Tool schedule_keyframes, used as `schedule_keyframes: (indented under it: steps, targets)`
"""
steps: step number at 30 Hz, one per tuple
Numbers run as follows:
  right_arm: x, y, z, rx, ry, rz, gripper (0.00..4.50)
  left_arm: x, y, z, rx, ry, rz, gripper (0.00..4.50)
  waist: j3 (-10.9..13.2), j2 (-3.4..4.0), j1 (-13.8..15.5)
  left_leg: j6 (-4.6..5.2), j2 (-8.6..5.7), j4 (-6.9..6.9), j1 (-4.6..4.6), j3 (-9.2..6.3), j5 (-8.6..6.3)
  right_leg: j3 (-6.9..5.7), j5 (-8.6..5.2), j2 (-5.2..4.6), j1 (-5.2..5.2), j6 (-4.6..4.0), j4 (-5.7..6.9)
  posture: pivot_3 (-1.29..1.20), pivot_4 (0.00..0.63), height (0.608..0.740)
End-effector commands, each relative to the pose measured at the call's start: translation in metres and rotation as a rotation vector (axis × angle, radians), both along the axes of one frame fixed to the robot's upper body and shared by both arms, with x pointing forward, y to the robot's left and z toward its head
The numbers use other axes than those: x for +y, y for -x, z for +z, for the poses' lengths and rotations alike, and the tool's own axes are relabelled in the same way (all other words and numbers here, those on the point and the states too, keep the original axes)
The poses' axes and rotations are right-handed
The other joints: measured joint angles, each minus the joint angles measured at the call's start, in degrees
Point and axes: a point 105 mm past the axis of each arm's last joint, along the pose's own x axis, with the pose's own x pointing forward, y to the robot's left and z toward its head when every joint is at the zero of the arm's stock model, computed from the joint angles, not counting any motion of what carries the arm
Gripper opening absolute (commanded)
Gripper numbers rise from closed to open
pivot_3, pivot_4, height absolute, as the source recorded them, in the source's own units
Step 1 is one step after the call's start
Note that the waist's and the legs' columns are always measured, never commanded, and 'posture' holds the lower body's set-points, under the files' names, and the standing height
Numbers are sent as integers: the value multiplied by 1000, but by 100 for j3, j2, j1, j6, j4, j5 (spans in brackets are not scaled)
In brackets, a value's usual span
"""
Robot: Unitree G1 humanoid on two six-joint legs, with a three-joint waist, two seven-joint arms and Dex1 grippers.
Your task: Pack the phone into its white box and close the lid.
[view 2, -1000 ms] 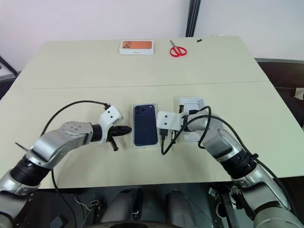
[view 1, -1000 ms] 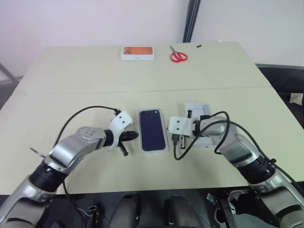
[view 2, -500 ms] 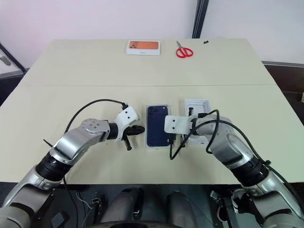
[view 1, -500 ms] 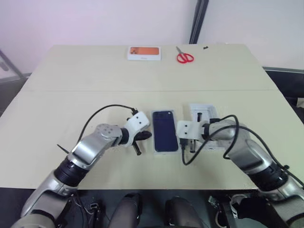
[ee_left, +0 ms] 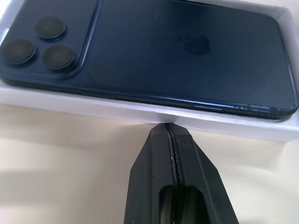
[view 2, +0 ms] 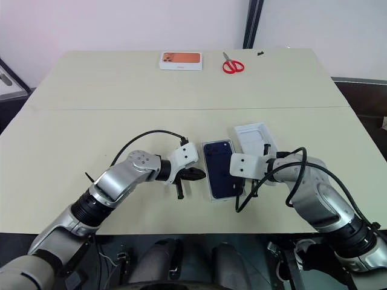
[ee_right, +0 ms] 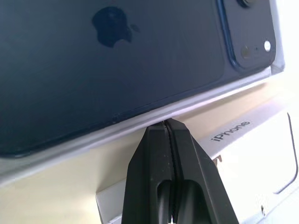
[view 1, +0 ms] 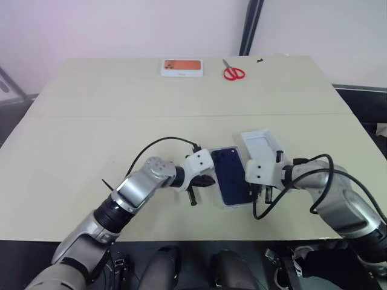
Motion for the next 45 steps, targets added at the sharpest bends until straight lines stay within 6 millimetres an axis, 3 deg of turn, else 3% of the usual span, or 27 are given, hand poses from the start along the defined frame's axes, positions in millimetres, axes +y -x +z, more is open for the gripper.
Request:
schedule_keyframes:
  steps: [1,5,6,8,14,18,22,27,30,36,40,45]
  targets:
    - [12,6,18,-52,-18,72,0,-15,10,6,-8,30,-81,20,0,0,0,0,0,0,0,0,0,0,0,0,0,0,0,0,150,740]
    - [-1,5,33,-43,-50,20,0,3,4,5,-11,24,-23,20,0,0,-3,0,0,1,0,0,0,1,0,0,1,0,0,0,150,740]
    - [-4,6,36,-26,-71,1,255,9,3,5,-12,21,-6,1,0,0,-4,0,0,1,0,0,0,1,0,0,0,0,0,0,150,740]
    - [-8,11,42,11,-119,-23,882,22,1,4,-14,13,24,0,0,0,-17,0,1,0,0,0,0,1,0,0,0,0,0,0,150,740]
    - [-20,-1,48,71,-317,-280,3860,73,7,3,-14,16,96,0,-2,3,-135,14,6,-7,12,-1,-8,3,0,2,3,-3,6,0,150,740]
    - [-17,-12,37,156,-443,-467,3860,99,9,11,-120,75,123,0,-3,9,-151,15,6,-17,20,0,-8,8,1,0,2,-7,6,0,150,740]
    - [-17,-22,26,219,-489,-612,3860,120,15,32,-211,265,137,0,-1,13,-105,15,6,-18,12,0,-9,5,1,-6,-1,-7,0,0,150,740]
    - [-18,-29,18,237,-500,-698,3860,115,27,43,-186,338,66,0,-1,13,-43,21,4,-10,8,2,-12,3,2,-9,-1,-7,-3,0,150,740]
    - [-17,-31,16,253,-525,-738,2956,108,38,45,-179,362,2,0,0,15,-52,21,4,-14,8,3,-12,4,2,-9,-5,-8,-2,0,150,740]
    - [-13,-33,18,247,-556,-766,70,103,48,44,-178,354,-53,0,-1,17,-72,21,4,-16,8,4,-12,3,2,-7,-4,-7,-1,0,150,740]
    - [-9,-35,35,223,-615,-740,70,107,48,43,-186,336,-40,0,0,18,-128,22,4,-14,8,4,-12,3,2,-7,-4,-7,2,0,150,740]
    - [25,-26,91,332,-933,-495,70,130,34,43,-216,322,79,0,6,30,-197,22,5,-19,8,6,-12,8,2,-2,-11,-7,5,0,150,740]
